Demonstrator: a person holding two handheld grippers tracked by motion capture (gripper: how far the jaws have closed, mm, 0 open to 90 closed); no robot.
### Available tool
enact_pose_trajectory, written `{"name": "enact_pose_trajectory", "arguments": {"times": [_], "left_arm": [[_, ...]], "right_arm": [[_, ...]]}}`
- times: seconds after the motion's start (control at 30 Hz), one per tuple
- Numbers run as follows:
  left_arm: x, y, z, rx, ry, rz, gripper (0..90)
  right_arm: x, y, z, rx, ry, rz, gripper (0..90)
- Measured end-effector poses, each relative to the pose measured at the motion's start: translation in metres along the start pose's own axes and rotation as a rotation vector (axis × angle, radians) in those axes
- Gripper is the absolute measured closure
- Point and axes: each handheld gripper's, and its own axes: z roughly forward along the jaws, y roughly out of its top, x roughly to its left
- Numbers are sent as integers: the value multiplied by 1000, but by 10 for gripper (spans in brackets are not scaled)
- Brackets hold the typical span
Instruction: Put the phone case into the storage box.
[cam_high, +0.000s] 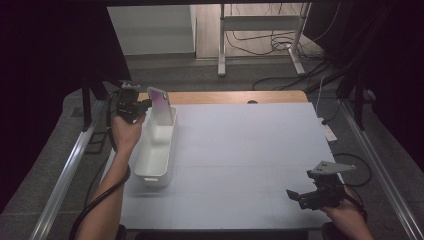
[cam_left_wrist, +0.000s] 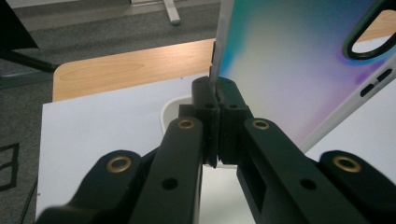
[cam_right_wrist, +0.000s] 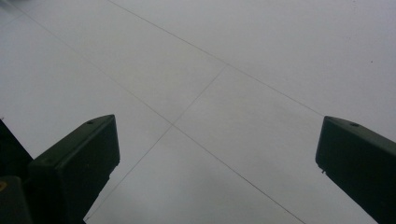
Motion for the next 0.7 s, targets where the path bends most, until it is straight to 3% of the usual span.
{"name": "enact_pose_trajectory", "arguments": {"times": [0.7], "left_arm": [[12, -10, 38, 41, 46, -33, 880]], "right_arm": [[1, 1, 2, 23, 5, -9, 0]]}}
